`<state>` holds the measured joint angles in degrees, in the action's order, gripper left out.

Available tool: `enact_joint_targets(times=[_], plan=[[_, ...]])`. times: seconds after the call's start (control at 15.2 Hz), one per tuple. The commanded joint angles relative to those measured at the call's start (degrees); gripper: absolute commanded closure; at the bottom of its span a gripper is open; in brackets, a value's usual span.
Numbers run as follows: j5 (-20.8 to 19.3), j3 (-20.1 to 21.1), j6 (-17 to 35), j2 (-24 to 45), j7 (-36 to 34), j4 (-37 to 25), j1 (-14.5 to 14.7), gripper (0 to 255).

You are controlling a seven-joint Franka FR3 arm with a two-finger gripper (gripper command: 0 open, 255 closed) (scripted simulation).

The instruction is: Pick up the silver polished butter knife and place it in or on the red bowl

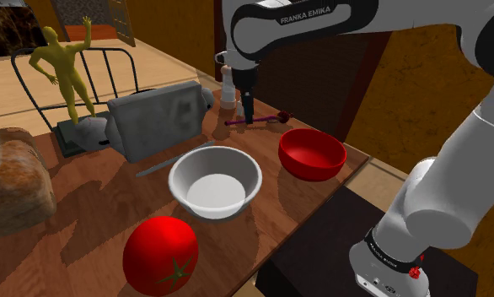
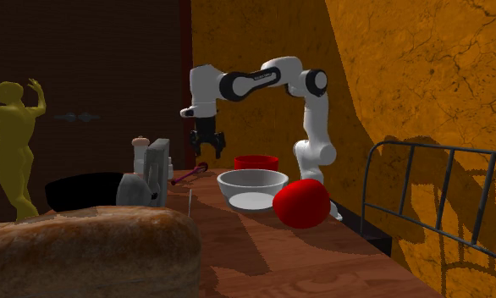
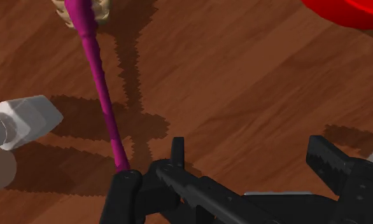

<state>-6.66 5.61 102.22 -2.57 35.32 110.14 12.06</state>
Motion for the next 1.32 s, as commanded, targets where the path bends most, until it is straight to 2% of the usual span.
enact_joint_targets(times=[0.0, 0.92, 1.25], plan=[[-0.6, 1.1, 0.8, 3.6, 2.3, -3.0, 1.1, 0], [-6.5, 8.5, 3.5, 22.6, 17.4, -20.9, 9.3, 0], [-7.0, 8.6, 6.4, 23.5, 17.6, -19.0, 9.3, 0]])
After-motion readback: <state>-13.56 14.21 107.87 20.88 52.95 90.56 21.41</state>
